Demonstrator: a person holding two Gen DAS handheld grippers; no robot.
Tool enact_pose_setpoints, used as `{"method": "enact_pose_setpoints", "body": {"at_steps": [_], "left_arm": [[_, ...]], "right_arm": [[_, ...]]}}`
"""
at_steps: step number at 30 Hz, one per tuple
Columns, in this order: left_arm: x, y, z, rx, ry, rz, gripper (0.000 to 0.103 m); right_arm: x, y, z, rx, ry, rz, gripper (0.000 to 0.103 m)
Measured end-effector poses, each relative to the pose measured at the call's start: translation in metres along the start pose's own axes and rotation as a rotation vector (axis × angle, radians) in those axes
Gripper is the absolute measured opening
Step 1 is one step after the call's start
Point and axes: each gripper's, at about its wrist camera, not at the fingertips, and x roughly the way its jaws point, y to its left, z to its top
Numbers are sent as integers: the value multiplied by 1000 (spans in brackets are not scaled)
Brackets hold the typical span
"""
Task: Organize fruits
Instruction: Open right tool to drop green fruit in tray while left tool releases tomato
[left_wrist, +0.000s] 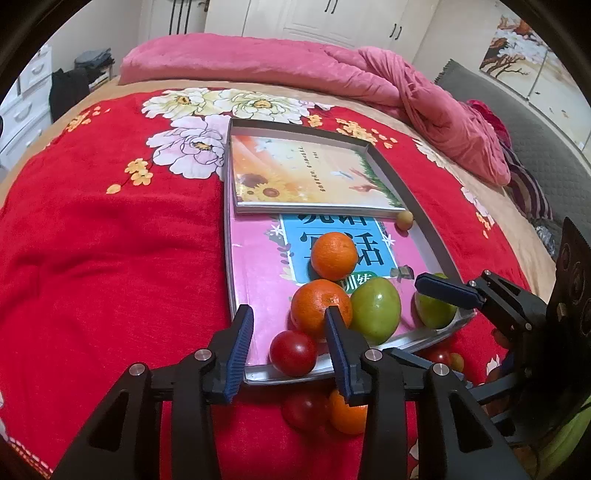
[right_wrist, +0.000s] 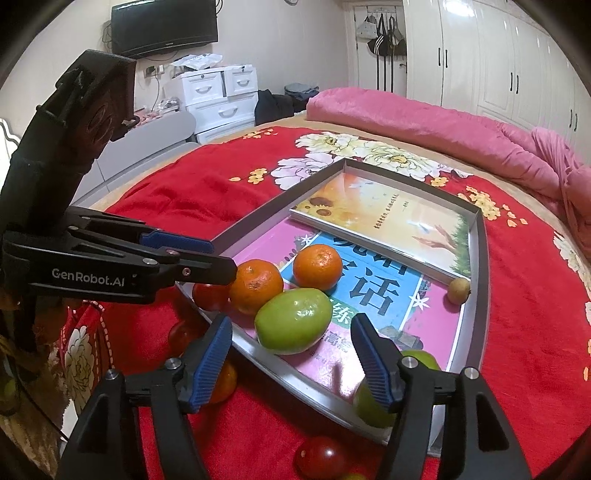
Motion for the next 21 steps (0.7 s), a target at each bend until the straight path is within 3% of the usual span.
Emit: {"method": "enact_pose_setpoints", "body": {"at_steps": [9, 12, 15, 21], "left_arm": [[-3, -1, 0, 0, -4, -4, 45], [-5, -2, 1, -2, -15, -8, 48], [-9, -2, 1, 1, -28, 5, 57], [-16, 3, 2, -17, -45, 13, 58]], "right_arm": [[-3, -4, 0, 15, -9, -14, 73], [-6, -5, 0, 20, -17, -17, 74], [-8, -5, 0, 21, -26, -23, 74], [-11, -4, 1, 21, -36, -33, 77]]}}
